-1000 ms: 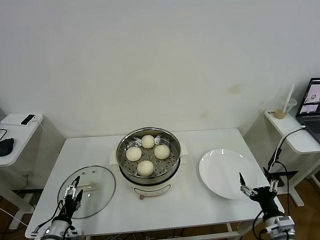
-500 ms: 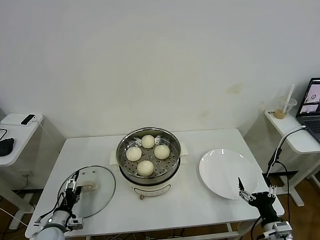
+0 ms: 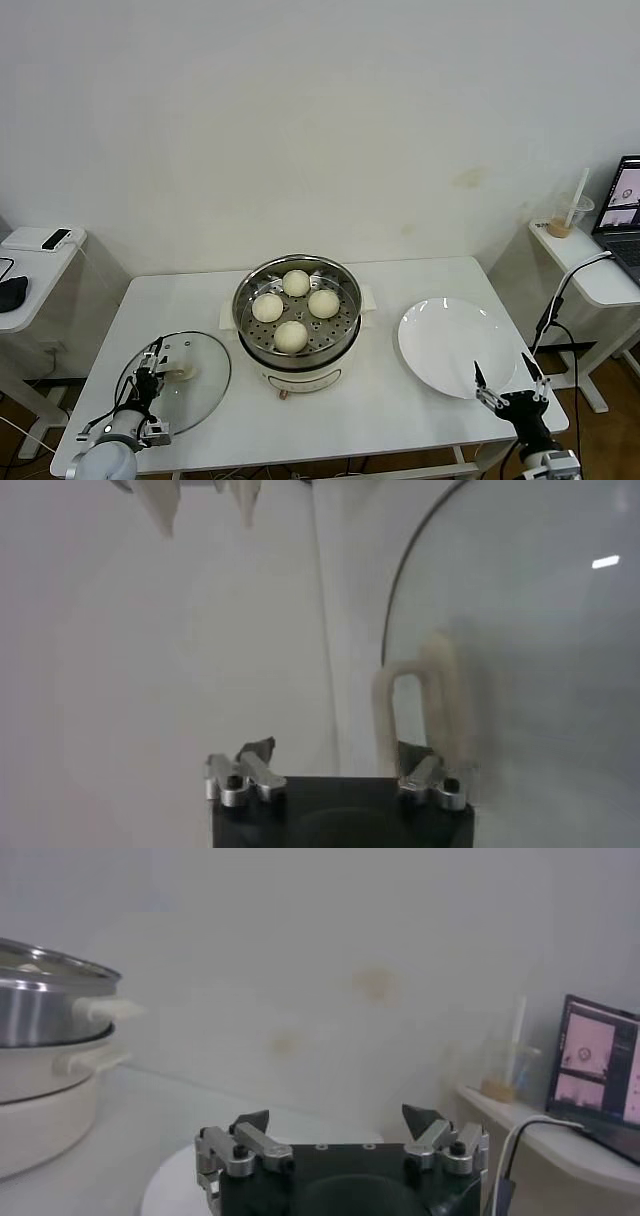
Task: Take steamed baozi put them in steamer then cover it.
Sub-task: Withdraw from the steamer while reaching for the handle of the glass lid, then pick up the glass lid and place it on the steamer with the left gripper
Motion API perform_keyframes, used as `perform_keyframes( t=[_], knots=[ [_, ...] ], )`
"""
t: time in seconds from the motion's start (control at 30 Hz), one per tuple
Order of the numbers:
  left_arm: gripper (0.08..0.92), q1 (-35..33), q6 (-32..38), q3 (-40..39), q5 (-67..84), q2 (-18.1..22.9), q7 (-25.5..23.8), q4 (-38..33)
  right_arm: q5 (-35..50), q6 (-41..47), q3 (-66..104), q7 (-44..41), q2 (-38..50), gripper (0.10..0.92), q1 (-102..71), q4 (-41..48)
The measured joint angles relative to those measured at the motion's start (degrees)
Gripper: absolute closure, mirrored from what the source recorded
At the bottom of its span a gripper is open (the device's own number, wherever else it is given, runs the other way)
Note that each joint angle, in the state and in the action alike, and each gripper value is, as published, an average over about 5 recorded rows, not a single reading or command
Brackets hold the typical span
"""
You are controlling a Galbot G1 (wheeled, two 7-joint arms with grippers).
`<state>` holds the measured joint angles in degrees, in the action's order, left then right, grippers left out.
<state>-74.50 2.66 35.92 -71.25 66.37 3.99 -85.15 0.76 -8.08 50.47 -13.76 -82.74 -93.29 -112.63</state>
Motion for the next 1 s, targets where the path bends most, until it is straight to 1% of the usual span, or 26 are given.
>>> perform_keyframes(
  t=[0.23, 0.47, 0.57, 0.8, 1.0],
  knots=[
    [0.580, -0.3, 0.4, 0.4, 0.9, 0.3, 0.3, 0.1, -0.2, -0.1, -0.7, 0.0, -0.2, 0.203, 0.2, 0.2],
    [0.786, -1.5, 0.9, 1.1, 1.8, 0.1, 1.3, -1.7, -0.3, 0.0, -1.3, 0.1, -0.2, 0.203, 0.3, 0.0],
    [0.843, -2.2, 0.9, 1.6, 2.1, -0.3, 1.5, -3.0, -0.4, -0.1, -1.6, 0.0, -0.1, 0.203, 0.3, 0.1],
    [0.851, -3.8, 0.6, 3.4, 3.2, -2.2, 1.0, -7.0, -0.2, 0.1, -2.1, -0.1, 0.6, 0.203, 0.3, -0.2],
    [0.851, -5.0, 0.8, 5.7, 4.9, -5.2, -0.3, -11.2, 0.2, 0.1, -2.3, -0.3, 1.0, 0.203, 0.1, -0.4]
  ],
)
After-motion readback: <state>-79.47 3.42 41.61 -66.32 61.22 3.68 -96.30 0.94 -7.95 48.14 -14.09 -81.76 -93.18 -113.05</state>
